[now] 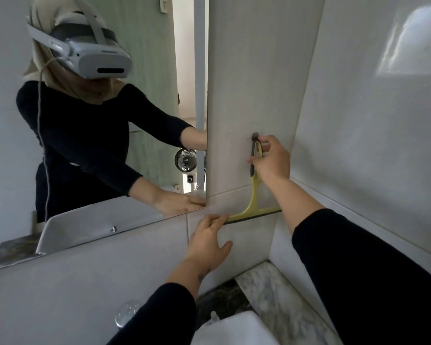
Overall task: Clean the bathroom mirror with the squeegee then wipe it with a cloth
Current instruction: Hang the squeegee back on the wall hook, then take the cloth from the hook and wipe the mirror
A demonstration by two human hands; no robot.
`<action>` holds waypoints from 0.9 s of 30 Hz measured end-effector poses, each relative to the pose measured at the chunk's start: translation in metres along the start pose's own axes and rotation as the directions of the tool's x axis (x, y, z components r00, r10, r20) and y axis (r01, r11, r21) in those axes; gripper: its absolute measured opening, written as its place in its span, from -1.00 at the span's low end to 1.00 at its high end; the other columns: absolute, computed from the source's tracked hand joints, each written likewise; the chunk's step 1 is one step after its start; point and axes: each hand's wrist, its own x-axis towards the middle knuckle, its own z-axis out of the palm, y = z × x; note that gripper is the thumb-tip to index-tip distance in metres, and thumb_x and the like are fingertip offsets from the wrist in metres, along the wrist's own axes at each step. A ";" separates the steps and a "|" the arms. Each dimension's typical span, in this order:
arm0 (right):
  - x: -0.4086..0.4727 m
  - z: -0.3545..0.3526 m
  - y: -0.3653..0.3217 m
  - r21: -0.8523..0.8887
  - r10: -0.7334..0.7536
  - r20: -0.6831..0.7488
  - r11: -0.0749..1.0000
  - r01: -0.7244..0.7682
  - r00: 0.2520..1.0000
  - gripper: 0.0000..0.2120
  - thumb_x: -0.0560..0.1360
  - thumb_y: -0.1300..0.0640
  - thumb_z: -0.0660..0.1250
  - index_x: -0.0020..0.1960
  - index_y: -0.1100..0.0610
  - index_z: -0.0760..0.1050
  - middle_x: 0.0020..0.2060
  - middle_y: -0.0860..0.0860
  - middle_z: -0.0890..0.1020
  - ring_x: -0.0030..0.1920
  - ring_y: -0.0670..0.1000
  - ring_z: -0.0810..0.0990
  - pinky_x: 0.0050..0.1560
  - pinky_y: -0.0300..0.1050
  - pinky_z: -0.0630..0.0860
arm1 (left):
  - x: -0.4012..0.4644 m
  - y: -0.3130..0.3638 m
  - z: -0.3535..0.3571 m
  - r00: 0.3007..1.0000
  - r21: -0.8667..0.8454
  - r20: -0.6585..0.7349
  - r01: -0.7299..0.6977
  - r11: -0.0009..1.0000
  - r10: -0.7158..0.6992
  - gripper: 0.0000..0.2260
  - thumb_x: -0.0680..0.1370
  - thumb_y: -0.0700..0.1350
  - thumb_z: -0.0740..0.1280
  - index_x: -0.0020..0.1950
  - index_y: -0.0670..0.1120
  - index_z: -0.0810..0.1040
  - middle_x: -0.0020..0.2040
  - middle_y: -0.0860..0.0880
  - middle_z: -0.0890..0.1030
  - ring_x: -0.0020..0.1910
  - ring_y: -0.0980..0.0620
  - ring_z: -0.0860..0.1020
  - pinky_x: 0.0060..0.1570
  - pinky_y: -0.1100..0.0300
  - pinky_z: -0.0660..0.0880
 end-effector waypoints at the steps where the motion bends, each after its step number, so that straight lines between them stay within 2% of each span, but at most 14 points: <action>1: -0.001 -0.001 0.000 -0.030 -0.002 0.020 1.000 0.002 1.000 -0.48 0.35 0.24 0.51 0.26 0.04 0.45 0.13 0.05 0.60 0.08 0.10 0.60 0.05 -0.06 0.53 | -0.001 0.002 -0.002 1.000 0.034 -0.002 -0.003 0.999 0.003 -0.42 0.50 0.05 0.34 0.49 0.05 0.24 0.41 0.04 0.25 0.40 0.05 0.22 0.35 0.15 0.28; 4: -0.010 -0.006 -0.001 -0.173 -0.009 0.073 0.985 0.022 0.997 -0.30 0.38 0.19 0.49 0.43 -0.01 0.28 0.24 0.11 0.50 0.22 0.14 0.50 0.18 0.00 0.47 | -0.006 0.009 -0.012 1.000 0.073 0.021 0.006 0.997 -0.007 -0.41 0.49 0.06 0.34 0.48 0.04 0.23 0.47 0.03 0.19 0.44 0.02 0.19 0.36 0.05 0.30; 6: -0.024 -0.009 -0.002 -0.330 0.007 0.120 0.944 0.033 0.993 -0.30 0.42 0.19 0.43 0.46 0.00 0.19 0.25 0.15 0.42 0.26 0.20 0.43 0.18 0.04 0.43 | -0.010 0.014 -0.022 0.999 0.063 0.040 0.023 0.998 -0.026 -0.43 0.50 0.02 0.34 0.48 0.01 0.25 0.46 0.00 0.22 0.44 0.00 0.23 0.36 0.05 0.30; 9: -0.054 -0.009 0.000 -0.513 0.098 0.270 0.856 0.057 0.958 -0.46 0.48 0.19 0.33 0.42 -0.01 0.28 0.27 0.14 0.38 0.27 0.23 0.38 0.19 0.08 0.42 | -0.022 0.021 -0.046 0.993 0.028 0.098 0.068 0.997 -0.071 -0.50 0.53 -0.03 0.32 0.45 -0.01 0.31 0.41 -0.03 0.33 0.38 -0.02 0.32 0.34 0.13 0.30; 11: -0.076 -0.009 -0.002 -0.554 0.134 0.391 0.824 0.117 0.911 -0.52 0.47 0.17 0.32 0.36 -0.05 0.38 0.30 0.09 0.42 0.28 0.18 0.39 0.23 0.06 0.44 | -0.032 0.025 -0.067 0.985 0.058 0.135 0.096 0.994 -0.103 -0.58 0.55 -0.05 0.29 0.42 -0.01 0.37 0.36 -0.02 0.42 0.33 -0.01 0.38 0.29 0.21 0.28; 15: -0.122 -0.009 -0.030 -0.479 0.073 0.554 0.843 0.245 0.829 -0.59 0.44 0.14 0.37 0.28 -0.04 0.48 0.28 0.06 0.48 0.24 0.12 0.48 0.21 -0.05 0.46 | -0.071 0.028 -0.118 0.977 0.120 0.113 0.170 0.978 -0.183 -0.64 0.56 -0.05 0.28 0.36 -0.01 0.43 0.31 0.01 0.50 0.27 0.01 0.45 0.22 0.23 0.31; 20: -0.168 0.010 -0.089 -0.345 -0.040 0.672 0.866 0.361 0.739 -0.57 0.42 0.06 0.40 0.28 -0.07 0.47 0.28 0.03 0.50 0.24 0.10 0.48 0.22 -0.01 0.46 | -0.136 0.010 -0.185 0.951 0.156 0.005 0.306 0.939 -0.310 -0.67 0.57 -0.05 0.28 0.34 -0.01 0.46 0.29 -0.01 0.51 0.25 -0.01 0.46 0.25 0.16 0.35; 24: -0.205 0.043 -0.141 -0.196 -0.190 0.751 0.851 0.487 0.633 -0.59 0.46 0.07 0.38 0.30 -0.03 0.47 0.29 0.02 0.49 0.24 0.08 0.49 0.19 -0.06 0.46 | -0.198 -0.017 -0.242 0.899 0.123 -0.149 0.431 0.894 -0.412 -0.70 0.57 -0.09 0.27 0.31 0.00 0.49 0.30 0.01 0.50 0.28 0.03 0.44 0.28 0.21 0.33; 27: -0.241 0.074 -0.184 -0.047 -0.293 0.793 0.845 0.533 0.535 -0.60 0.45 0.08 0.39 0.28 -0.03 0.48 0.30 0.04 0.49 0.25 0.08 0.49 0.21 -0.01 0.46 | -0.240 -0.037 -0.284 0.828 0.079 -0.324 0.506 0.859 -0.458 -0.75 0.56 -0.11 0.27 0.22 0.03 0.55 0.26 0.01 0.51 0.23 0.01 0.47 0.19 0.21 0.39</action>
